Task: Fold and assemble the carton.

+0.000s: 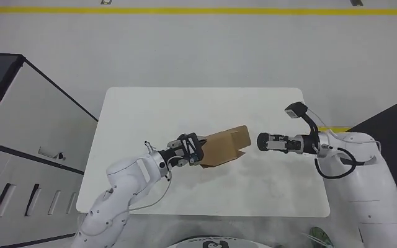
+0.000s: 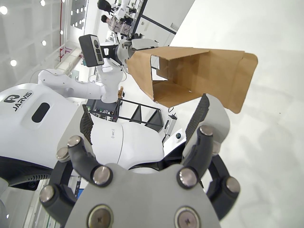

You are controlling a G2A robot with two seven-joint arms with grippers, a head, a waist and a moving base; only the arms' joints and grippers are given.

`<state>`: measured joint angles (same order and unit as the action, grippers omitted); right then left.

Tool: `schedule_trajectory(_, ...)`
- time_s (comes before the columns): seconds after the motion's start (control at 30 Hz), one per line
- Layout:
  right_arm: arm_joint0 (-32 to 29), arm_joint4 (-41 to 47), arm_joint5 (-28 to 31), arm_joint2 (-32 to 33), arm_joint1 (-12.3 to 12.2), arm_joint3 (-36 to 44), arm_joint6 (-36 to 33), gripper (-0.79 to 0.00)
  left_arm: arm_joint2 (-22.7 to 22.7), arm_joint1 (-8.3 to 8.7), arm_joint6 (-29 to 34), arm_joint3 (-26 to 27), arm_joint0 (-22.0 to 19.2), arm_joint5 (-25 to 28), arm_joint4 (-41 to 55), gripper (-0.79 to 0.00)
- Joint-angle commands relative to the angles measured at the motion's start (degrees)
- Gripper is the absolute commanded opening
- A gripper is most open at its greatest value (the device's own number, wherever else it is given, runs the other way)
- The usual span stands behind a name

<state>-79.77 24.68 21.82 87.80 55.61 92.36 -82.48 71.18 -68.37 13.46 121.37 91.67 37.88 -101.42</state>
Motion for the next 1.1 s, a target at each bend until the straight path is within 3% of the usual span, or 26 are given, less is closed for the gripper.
schedule_trajectory(0.0, 0.0, -0.1, 0.1, 0.0, 0.0, 0.0, 0.1, 0.0, 0.0, 0.0, 0.0, 0.0, 0.0, 0.0, 0.0, -0.785)
schedule_trajectory(0.13, -0.5, 1.9, -1.0, -1.3, 0.2, 0.1, 0.8, 0.0, -0.4, 0.06, -0.6, -0.4, -0.1, 0.3, 0.2, -0.785)
schedule_trajectory(0.43, 4.8, 8.5, -5.0, -6.0, 0.4, -4.2, -4.9, 0.0, -1.8, 0.26, 0.3, -1.5, -1.4, 2.3, 3.2, -0.785)
schedule_trajectory(0.7, 7.1, 11.0, -5.5, -9.6, 0.2, -6.6, -5.5, 0.0, -2.1, 0.42, 1.0, -2.0, -1.8, 1.8, 6.5, -0.785)
schedule_trajectory(0.87, 7.9, 11.7, -5.5, -11.0, -0.1, -7.5, -5.5, -0.046, -2.0, 0.59, 1.1, -2.1, -2.1, 2.1, 8.2, -0.785)
schedule_trajectory(1.07, 8.3, 12.0, -5.5, -12.1, -0.3, -8.1, -5.5, -0.16, -2.4, 0.75, 1.6, -2.4, -2.6, 1.9, 9.5, -0.785)
